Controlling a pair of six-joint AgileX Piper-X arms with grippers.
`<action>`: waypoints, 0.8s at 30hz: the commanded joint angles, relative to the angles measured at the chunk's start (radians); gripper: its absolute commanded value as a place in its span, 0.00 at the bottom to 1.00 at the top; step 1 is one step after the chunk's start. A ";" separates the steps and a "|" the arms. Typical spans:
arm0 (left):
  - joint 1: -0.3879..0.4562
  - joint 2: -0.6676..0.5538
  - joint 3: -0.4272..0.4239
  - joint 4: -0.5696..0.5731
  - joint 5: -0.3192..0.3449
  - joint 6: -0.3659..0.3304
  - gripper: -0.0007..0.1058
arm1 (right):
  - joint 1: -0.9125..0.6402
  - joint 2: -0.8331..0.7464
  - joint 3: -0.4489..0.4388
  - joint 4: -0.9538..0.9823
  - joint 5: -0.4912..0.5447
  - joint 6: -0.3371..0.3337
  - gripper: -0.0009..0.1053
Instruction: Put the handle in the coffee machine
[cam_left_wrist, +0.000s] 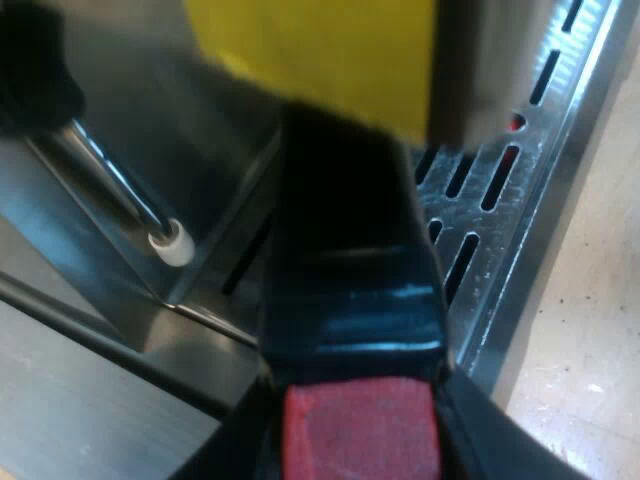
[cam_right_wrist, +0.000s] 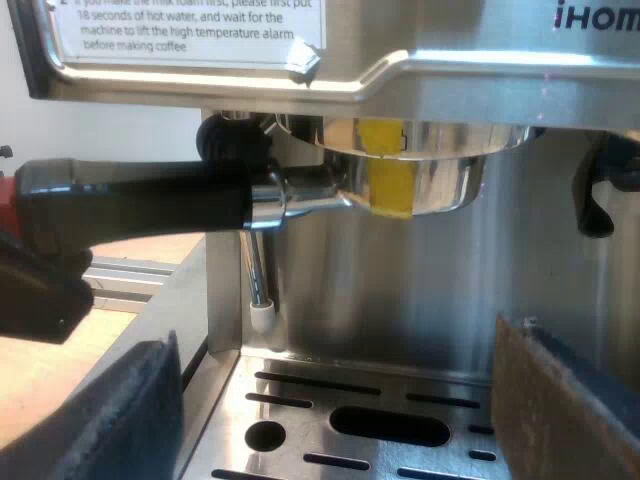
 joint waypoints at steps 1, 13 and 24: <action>-0.004 -0.011 -0.040 0.012 0.068 -0.006 0.01 | -0.003 -0.002 -0.002 -0.014 0.008 -0.010 0.63; -0.004 -0.055 -0.077 0.093 0.109 0.041 0.01 | -0.003 -0.002 -0.002 -0.007 0.008 -0.010 0.63; -0.004 -0.059 -0.077 0.103 0.123 0.048 0.01 | -0.038 -0.002 -0.002 -0.001 0.005 -0.010 0.63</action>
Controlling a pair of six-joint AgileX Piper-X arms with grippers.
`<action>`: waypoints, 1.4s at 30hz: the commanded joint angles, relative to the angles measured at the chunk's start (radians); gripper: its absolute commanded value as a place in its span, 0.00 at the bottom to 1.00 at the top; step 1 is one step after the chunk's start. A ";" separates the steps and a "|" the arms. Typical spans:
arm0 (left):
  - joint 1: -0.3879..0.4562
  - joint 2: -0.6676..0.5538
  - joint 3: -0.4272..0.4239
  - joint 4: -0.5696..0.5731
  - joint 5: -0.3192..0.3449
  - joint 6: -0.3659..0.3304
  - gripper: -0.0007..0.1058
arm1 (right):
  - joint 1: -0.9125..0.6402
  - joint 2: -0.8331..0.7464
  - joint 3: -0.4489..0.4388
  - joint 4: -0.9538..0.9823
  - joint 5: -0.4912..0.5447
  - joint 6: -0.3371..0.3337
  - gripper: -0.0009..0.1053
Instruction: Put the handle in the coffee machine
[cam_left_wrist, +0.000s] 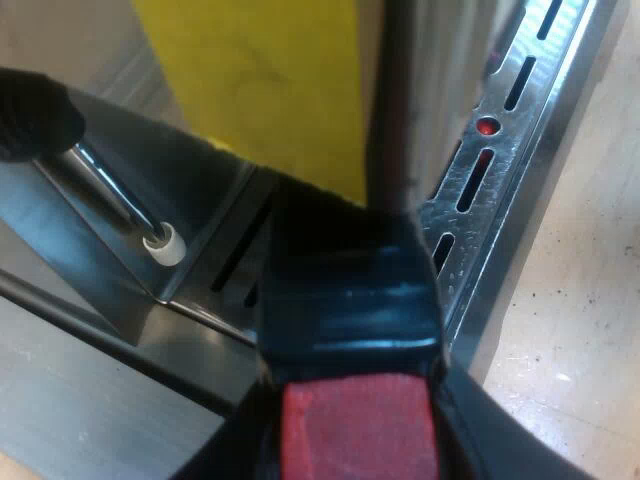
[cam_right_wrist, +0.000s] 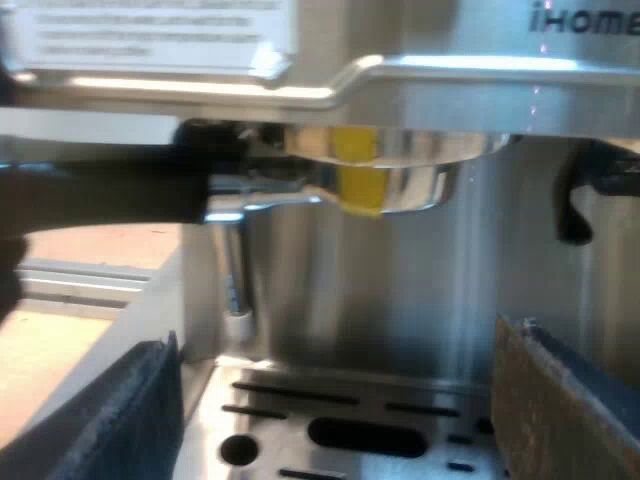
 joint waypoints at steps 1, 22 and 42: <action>-0.004 -0.034 -0.025 -0.014 0.145 0.021 0.01 | -0.014 -0.002 -0.002 0.001 0.005 -0.010 0.63; 0.016 -0.032 -0.025 -0.003 0.231 0.073 0.01 | -0.187 0.103 0.003 -0.011 -0.243 -0.010 0.42; 0.016 -0.032 -0.025 0.063 0.231 0.115 0.01 | -0.270 0.266 -0.088 -0.268 -0.314 -0.070 0.31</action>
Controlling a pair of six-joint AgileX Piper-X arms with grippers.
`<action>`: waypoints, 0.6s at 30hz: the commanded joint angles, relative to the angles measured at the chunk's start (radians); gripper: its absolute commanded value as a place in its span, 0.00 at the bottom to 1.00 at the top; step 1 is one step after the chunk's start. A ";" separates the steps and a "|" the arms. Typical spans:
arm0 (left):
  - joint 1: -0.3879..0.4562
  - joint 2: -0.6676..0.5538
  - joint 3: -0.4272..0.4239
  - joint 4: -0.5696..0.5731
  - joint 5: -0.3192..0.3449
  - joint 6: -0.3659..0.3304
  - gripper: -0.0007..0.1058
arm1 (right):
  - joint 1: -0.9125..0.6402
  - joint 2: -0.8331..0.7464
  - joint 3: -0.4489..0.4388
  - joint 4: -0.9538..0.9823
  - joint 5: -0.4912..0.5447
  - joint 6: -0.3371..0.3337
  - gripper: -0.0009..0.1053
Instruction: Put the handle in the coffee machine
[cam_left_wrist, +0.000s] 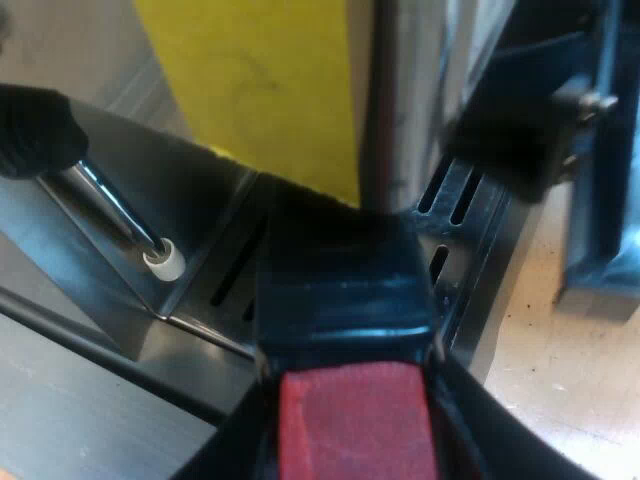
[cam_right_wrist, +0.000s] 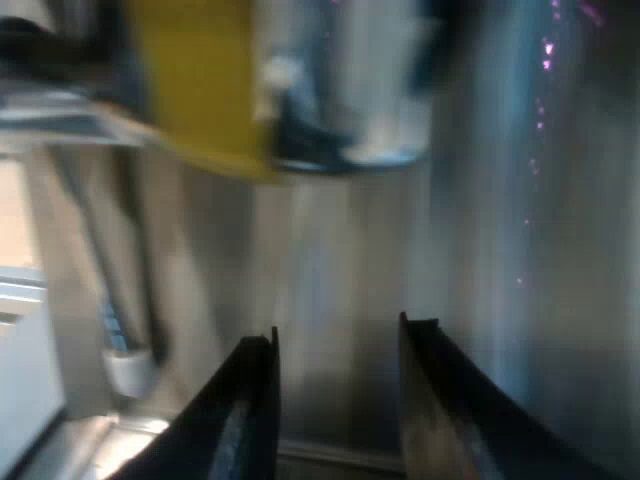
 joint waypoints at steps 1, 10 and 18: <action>0.002 -0.034 -0.021 0.051 0.187 0.071 0.01 | -0.003 0.022 -0.035 -0.031 0.000 -0.006 0.31; 0.002 -0.034 -0.021 0.061 0.187 0.071 0.01 | -0.012 0.105 -0.161 -0.125 0.077 -0.074 0.27; 0.002 -0.034 -0.021 0.061 0.187 0.073 0.01 | -0.039 0.105 -0.163 -0.177 0.085 -0.081 0.27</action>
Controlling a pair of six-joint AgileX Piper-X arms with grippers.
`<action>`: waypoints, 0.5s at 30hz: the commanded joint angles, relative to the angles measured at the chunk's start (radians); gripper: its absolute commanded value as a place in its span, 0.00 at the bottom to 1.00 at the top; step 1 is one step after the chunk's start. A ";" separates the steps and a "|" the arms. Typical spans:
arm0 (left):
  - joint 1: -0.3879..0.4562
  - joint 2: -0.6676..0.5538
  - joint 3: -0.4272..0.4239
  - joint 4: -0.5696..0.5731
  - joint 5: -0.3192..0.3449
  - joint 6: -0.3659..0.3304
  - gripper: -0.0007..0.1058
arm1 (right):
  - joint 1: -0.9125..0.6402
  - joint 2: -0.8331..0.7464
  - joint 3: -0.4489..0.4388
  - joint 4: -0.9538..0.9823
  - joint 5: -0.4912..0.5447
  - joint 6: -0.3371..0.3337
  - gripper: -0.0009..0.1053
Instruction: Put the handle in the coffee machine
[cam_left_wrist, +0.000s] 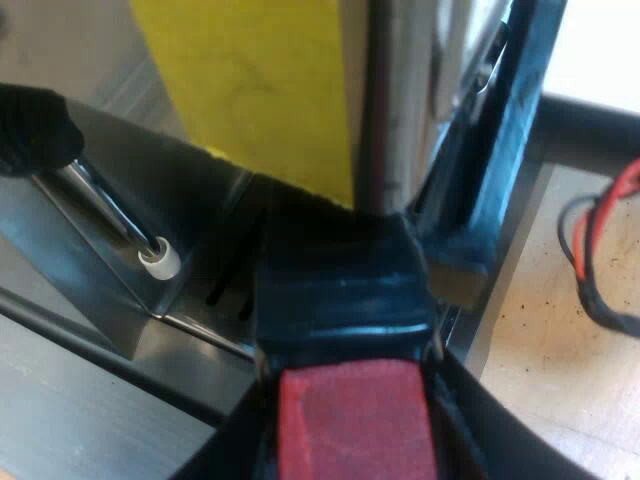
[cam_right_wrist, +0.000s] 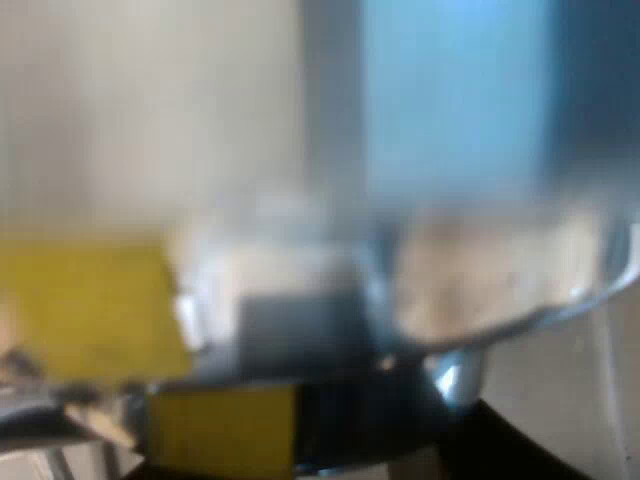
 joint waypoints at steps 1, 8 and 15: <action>0.002 -0.031 -0.017 0.045 0.186 0.072 0.01 | -0.010 -0.001 -0.007 -0.062 0.005 -0.032 0.27; 0.002 -0.024 -0.017 0.048 0.186 0.072 0.01 | -0.010 -0.001 -0.007 -0.114 0.005 -0.076 0.27; 0.002 -0.024 -0.017 0.048 0.129 0.121 0.01 | -0.010 -0.001 -0.007 -0.191 0.005 -0.076 0.27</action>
